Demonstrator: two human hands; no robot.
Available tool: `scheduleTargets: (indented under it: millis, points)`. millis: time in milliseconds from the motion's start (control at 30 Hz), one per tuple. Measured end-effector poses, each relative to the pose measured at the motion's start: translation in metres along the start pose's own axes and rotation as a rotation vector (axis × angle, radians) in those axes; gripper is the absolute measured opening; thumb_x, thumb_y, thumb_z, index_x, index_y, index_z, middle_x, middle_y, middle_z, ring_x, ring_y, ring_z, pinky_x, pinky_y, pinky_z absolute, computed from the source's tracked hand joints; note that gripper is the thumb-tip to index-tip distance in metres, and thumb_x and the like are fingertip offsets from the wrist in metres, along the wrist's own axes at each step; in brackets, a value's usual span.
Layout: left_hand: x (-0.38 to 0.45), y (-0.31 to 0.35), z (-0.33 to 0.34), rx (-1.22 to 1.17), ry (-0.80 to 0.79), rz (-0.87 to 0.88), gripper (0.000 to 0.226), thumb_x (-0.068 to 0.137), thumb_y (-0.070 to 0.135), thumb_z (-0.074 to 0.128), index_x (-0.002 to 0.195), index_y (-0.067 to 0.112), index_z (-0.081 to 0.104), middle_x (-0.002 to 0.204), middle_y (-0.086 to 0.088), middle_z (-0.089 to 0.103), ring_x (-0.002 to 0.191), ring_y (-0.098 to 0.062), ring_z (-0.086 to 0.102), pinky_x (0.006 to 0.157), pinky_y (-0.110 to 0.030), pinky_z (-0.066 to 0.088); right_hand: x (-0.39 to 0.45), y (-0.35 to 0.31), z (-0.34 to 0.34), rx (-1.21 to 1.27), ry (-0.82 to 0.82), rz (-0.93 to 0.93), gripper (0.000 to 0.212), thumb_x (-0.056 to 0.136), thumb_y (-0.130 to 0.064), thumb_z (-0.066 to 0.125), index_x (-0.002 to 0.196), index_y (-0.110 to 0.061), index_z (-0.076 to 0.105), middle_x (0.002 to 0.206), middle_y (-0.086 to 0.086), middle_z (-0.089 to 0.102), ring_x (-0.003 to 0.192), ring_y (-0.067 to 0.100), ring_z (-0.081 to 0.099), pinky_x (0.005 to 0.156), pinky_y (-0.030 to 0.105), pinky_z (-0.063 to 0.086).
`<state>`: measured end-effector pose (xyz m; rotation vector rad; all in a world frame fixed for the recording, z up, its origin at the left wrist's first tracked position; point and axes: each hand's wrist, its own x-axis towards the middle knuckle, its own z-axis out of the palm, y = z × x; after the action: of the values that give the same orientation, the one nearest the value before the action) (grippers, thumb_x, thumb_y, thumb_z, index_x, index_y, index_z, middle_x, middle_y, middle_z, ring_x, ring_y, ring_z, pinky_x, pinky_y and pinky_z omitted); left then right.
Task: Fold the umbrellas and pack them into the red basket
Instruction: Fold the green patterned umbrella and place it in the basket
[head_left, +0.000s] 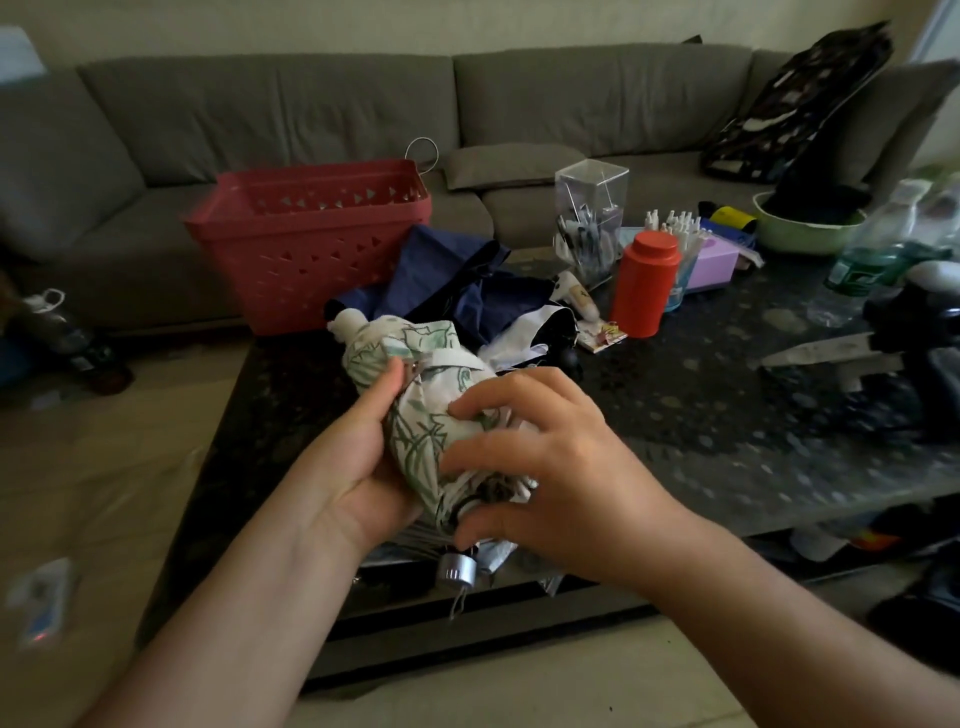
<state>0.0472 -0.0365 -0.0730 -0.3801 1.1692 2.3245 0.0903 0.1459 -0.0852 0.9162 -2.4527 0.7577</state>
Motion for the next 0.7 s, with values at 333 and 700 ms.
scheduleTargets:
  millis: [333,700]
  points:
    - [0.001,0.003,-0.001,0.098,-0.054,0.029,0.067,0.097,0.068,0.050,0.118,0.011,0.080,0.126,-0.023,0.073,0.110,-0.035,0.075,0.098,-0.048,0.055,0.004,-0.005,-0.003,0.138,-0.014,0.033,0.077,0.067,-0.063,0.084,0.136,-0.035,0.065,0.138,-0.014,0.057,0.132,0.015,0.050,0.106,0.047,0.046]
    - [-0.002,0.006,-0.009,0.103,-0.132,-0.046,0.052,0.099,0.047,0.055,0.116,0.004,0.080,0.126,-0.024,0.072,0.105,-0.035,0.075,0.097,-0.047,0.059,0.014,0.002,-0.014,0.608,0.124,0.366,0.028,0.093,-0.042,0.071,0.120,-0.035,0.075,0.120,-0.012,0.067,0.120,0.017,0.065,0.100,0.054,0.054]
